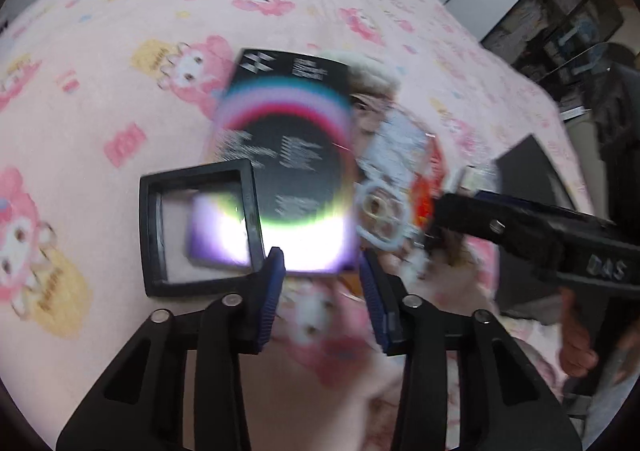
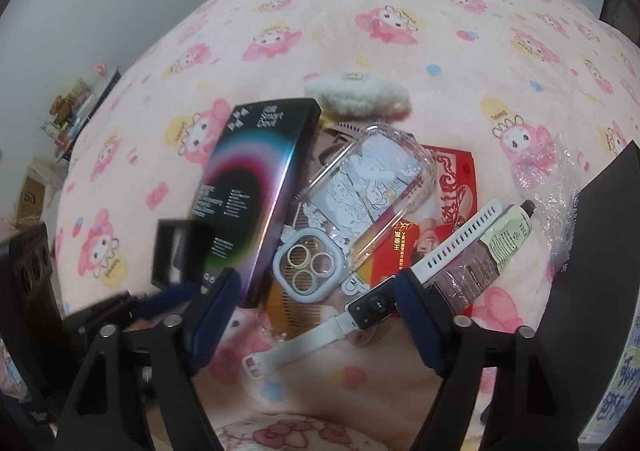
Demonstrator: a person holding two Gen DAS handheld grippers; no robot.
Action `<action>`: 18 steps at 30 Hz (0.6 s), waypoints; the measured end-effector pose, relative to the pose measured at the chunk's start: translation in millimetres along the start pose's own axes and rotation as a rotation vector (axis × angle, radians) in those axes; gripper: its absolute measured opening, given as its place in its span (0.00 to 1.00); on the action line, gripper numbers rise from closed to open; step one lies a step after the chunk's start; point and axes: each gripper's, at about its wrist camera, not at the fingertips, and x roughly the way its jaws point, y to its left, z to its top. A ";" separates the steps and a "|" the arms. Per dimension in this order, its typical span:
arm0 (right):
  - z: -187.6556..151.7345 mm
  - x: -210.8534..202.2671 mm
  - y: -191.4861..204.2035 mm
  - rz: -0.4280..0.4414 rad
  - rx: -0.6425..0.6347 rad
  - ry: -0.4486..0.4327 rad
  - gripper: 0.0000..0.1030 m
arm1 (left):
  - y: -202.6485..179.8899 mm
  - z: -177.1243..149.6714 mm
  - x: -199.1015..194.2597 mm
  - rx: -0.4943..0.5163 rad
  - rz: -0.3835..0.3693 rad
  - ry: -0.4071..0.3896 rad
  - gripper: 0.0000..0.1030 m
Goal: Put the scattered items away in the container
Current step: 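Grasp the black Smart Devil box with the right gripper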
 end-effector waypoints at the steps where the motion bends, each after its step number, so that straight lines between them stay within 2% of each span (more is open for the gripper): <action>1: 0.9 1.8 0.1 0.002 -0.002 0.004 0.68 | 3.2 3.5 0.7 0.006 0.039 -0.005 0.33; 5: 5.7 8.1 4.0 0.032 -0.012 0.023 0.65 | 21.5 15.7 1.9 -0.011 0.143 -0.019 0.33; 11: 13.0 24.7 15.4 0.127 -0.034 0.089 0.65 | 46.7 25.5 13.5 -0.077 0.077 -0.015 0.37; 15: 16.4 41.5 19.3 0.121 -0.045 0.135 0.65 | 53.2 32.8 25.5 -0.122 0.018 -0.014 0.52; 18: 22.3 57.3 20.1 0.140 -0.025 0.177 0.65 | 52.7 34.9 32.3 -0.149 -0.003 -0.010 0.56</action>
